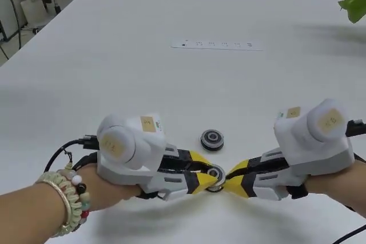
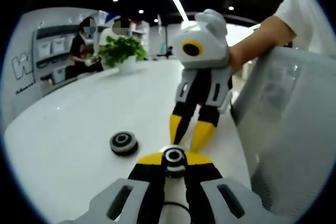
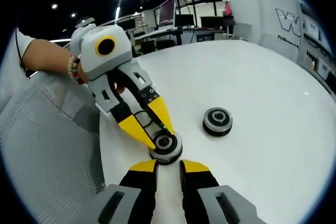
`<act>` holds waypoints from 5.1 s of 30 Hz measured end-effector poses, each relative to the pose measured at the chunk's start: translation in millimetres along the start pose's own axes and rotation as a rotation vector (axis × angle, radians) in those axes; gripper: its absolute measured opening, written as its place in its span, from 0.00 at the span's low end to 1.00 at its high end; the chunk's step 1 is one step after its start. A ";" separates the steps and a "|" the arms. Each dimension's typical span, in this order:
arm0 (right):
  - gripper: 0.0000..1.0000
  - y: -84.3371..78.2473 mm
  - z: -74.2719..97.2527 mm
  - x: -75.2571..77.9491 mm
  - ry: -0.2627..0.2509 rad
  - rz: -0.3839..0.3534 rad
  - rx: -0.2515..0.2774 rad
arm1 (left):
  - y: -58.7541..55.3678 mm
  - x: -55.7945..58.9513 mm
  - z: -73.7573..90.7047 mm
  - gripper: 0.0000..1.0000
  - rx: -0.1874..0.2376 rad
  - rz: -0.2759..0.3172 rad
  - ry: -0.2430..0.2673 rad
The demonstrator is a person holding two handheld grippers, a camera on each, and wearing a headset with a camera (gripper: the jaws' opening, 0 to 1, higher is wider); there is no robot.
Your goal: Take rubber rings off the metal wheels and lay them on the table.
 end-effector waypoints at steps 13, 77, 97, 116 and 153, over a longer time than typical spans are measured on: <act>0.13 0.7 -4.0 -0.4 -0.007 0.055 -0.011 | 0.1 0.2 -0.1 0.14 0.000 0.007 0.003; 0.00 14.0 5.8 1.3 0.016 -0.367 0.066 | 0.2 -0.6 -0.5 0.14 -0.015 -0.028 0.012; 0.00 18.2 4.2 -2.4 0.043 -0.342 0.092 | 0.3 -1.2 -0.2 0.14 -0.013 -0.025 0.012; 0.00 15.3 3.2 3.8 0.016 -0.355 0.085 | -0.2 -0.2 -1.2 0.14 0.009 0.030 0.024; 0.00 17.6 12.9 1.1 0.022 -0.428 0.108 | 66.1 18.9 20.9 0.36 -0.046 -0.117 -0.072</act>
Point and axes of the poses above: the centre of the closed fingertips' face, and the gripper's own axes: z roughly backward along the fingers, x roughly to its right, y roughly out of its top, the point moved 7 cm from there along z, roughly backward along the fingers
